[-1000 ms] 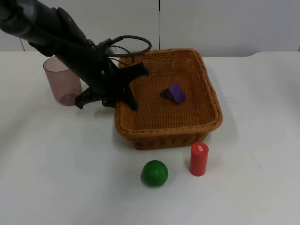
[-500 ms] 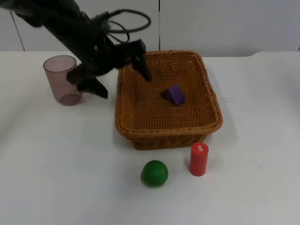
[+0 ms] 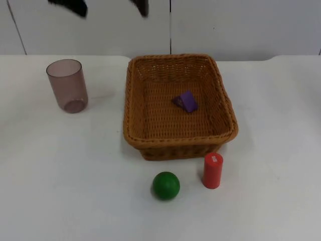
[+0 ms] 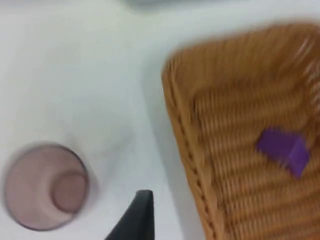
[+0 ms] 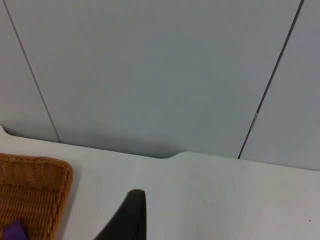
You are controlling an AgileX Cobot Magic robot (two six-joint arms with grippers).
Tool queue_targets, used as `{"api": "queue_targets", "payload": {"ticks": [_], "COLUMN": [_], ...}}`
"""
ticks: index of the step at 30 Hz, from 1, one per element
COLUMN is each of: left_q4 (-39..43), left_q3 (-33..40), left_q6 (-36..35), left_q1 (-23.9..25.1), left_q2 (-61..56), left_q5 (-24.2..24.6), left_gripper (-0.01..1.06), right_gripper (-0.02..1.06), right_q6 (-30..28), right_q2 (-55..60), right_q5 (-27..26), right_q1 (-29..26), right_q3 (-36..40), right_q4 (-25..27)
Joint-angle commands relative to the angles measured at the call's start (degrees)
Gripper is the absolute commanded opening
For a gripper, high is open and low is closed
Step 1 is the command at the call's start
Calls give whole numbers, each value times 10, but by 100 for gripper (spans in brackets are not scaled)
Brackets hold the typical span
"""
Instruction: Pick up the basket with the left hand and place the triangular block into the basket with the right hand.
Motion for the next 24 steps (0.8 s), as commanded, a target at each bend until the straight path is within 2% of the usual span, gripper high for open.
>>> {"api": "queue_targets", "payload": {"ticks": [1,7,9,12,14,15,16,19,22,24], "left_q4": [15,77,103,187,200,202,220,218,217,222], "left_q3": [-3,-3,-3,-3,-3,-3,-3,-3,-3,-3], "left_q6": [-14,-12,-12,-13,-13,-13,-13,-22,-47,-35], "left_q1": [0,19,23,26,26,26,26,26,26,26], "left_q2": [-33,-131,-148,-199,-213,-219,-234,-258,-277,-279], "left_q5": [0,23,18,6,-3,-11,-43,-97,-94,-68], "left_gripper": [101,101,101,101,101,101,101,101,101,101], "right_gripper": [105,105,105,105,105,105,105,105,105,105], "right_q6": [-3,2,2,2,2,2,2,12,26,27], "right_q2": [-7,-8,-9,-15,-16,-16,-16,-16,-21,-21], "right_q5": [2,-1,-4,-21,-24,-34,-49,-91,-77,-46], "right_q1": [-3,-3,-3,-3,-3,-3,-3,-3,-3,-3], "right_q3": [-1,-1,-1,-1,-1,-1,-1,-1,-1,-1], "right_q4": [1,1,1,1,1,1,1,7,10,10]}}
